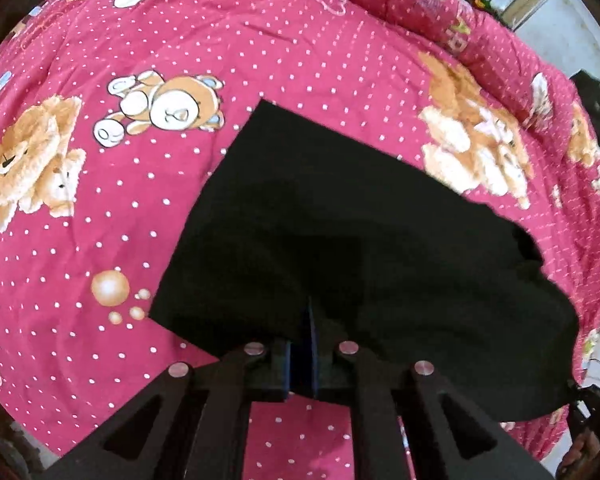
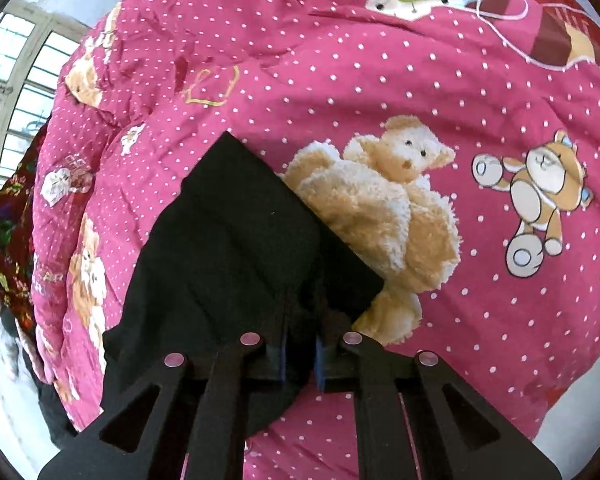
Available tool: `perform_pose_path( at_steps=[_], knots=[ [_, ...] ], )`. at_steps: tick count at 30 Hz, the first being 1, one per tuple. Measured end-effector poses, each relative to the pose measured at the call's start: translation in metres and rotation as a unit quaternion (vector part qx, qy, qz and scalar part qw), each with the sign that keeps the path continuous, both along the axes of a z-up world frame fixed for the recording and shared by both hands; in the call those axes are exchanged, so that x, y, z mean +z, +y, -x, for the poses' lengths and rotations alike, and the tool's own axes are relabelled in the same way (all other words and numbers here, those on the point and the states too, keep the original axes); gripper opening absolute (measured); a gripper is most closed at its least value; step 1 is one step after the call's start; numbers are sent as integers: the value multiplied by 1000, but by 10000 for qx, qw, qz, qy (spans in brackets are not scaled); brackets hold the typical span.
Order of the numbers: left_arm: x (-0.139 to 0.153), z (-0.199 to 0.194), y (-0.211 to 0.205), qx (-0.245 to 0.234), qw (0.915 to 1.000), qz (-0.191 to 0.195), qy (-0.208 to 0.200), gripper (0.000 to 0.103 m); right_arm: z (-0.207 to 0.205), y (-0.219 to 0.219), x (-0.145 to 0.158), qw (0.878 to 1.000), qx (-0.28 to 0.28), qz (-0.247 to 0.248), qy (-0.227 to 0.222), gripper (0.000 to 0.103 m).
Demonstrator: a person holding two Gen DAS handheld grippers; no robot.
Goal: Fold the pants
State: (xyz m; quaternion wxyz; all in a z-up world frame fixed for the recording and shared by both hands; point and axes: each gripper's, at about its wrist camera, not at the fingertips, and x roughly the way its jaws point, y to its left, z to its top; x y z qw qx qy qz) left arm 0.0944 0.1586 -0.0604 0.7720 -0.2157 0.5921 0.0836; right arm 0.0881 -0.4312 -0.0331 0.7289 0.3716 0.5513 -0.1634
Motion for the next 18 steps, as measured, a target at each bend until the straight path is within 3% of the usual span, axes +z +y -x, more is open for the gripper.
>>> perform_pose_path(
  at_steps=[3, 6, 9, 13, 15, 18],
  knots=[
    [15, 4, 8, 99, 9996, 229, -157, 12, -2, 3, 9, 9999, 72, 5, -129, 9],
    [18, 16, 11, 7, 9999, 107, -52, 12, 1, 7, 6, 9994, 207, 278, 96, 12],
    [18, 31, 23, 126, 9999, -5, 51, 12, 13, 3, 6, 9965, 13, 683, 481, 28],
    [25, 36, 45, 435, 9990, 29, -69, 13, 20, 14, 34, 9919, 32, 1257, 155, 28],
    [25, 30, 53, 549, 9984, 27, -123, 23, 10, 34, 45, 9902, 454, 1314, -166, 30],
    [18, 20, 64, 685, 9975, 141, -113, 28, -25, 89, 51, 9788, 1623, 1092, -602, 42]
  ],
)
